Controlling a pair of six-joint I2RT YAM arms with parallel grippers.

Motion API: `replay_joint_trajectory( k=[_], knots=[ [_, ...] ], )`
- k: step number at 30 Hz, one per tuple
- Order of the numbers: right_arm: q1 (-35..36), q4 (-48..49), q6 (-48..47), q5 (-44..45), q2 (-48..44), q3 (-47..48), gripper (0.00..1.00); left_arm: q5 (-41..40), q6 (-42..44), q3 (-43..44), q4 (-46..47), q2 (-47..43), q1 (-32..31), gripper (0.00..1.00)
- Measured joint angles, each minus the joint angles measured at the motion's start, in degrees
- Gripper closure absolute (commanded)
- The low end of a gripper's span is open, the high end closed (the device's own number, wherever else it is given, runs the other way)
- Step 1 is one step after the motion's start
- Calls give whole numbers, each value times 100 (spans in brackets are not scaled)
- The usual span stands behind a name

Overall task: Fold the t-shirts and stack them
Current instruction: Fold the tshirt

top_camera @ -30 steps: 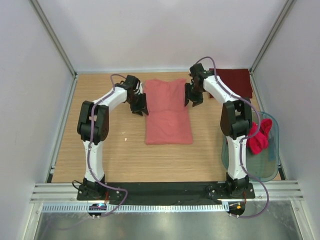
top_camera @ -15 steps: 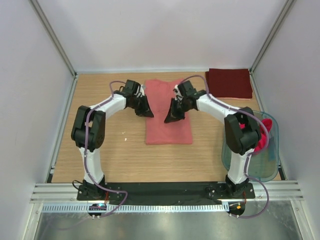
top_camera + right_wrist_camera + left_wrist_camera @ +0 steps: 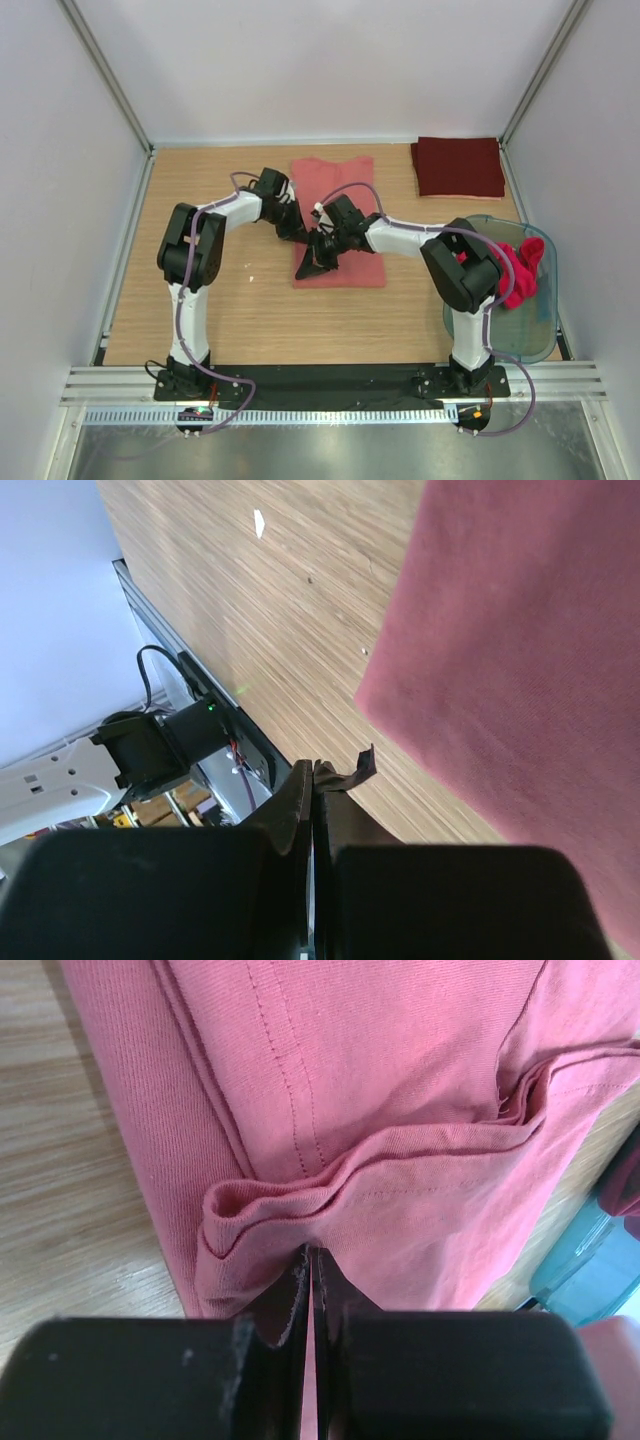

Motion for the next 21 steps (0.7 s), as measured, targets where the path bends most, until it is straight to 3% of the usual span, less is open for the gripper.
replay_joint_trajectory(
  k=[21],
  knots=[
    [114, 1370, 474, 308, 374, -459, 99, 28, -70, 61, 28, 66, 9, 99]
  ],
)
